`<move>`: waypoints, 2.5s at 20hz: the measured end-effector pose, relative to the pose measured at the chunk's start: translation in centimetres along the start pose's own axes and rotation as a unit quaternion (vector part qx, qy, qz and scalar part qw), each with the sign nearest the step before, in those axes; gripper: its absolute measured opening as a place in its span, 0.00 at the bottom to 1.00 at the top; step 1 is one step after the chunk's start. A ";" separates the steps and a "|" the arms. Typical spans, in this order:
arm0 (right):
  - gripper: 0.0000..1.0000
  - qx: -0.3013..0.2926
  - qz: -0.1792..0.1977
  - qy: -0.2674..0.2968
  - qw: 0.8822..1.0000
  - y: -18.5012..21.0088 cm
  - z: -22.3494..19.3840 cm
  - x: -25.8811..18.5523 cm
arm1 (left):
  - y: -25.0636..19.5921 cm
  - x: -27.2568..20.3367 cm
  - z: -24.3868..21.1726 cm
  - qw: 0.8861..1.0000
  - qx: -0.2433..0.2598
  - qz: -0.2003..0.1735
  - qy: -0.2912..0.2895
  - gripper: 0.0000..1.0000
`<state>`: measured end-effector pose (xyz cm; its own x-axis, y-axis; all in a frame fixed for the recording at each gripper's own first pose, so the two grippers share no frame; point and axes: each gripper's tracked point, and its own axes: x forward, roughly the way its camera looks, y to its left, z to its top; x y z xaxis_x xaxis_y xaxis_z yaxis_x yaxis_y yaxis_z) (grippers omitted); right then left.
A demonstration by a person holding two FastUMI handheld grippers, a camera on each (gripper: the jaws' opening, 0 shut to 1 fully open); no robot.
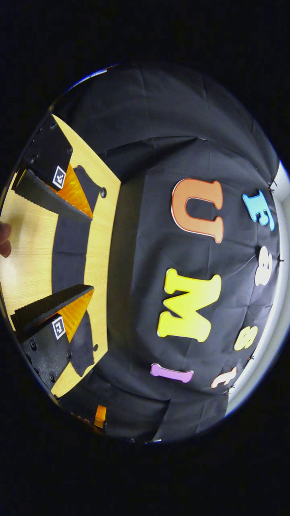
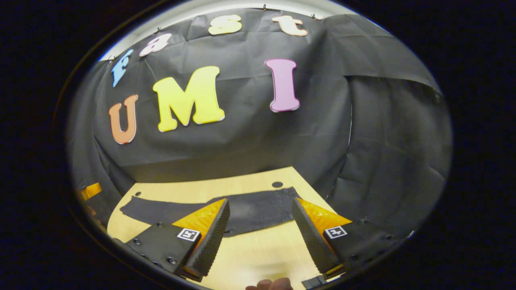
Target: Grasp the waist and the cuffs of the jeans and fold them to make the two legs overlap; first hold the waist and fold one-third of the jeans toward the cuffs, then hold the cuffs and fold the remaining one-third in the same direction to finish folding.
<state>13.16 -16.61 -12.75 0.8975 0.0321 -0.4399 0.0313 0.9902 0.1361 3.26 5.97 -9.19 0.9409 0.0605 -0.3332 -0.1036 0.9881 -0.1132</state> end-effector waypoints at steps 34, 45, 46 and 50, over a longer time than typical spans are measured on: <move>0.62 0.113 -0.027 0.162 0.980 -12.9 -10.8 26.6 | -5.6 3.4 -5.0 0.987 -0.020 0.100 0.122 0.99; 0.04 0.035 0.018 0.119 0.992 -3.6 -0.5 21.0 | 2.7 -1.0 -4.8 0.983 -0.076 0.144 0.081 0.99; 0.04 0.026 0.026 0.109 0.993 -1.3 0.8 20.0 | 3.8 -1.8 -4.7 0.983 -0.084 0.148 0.074 0.99; 0.00 0.000 0.084 0.074 0.994 10.4 5.2 16.3 | 7.9 -4.9 -5.2 0.977 -0.113 0.169 0.058 0.99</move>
<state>30.43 -6.50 -13.88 0.8149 0.2176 -0.5372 -0.1141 0.9689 0.2194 -3.91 12.77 -13.33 0.7992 0.3495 -0.4890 -0.4836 0.8571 -0.1778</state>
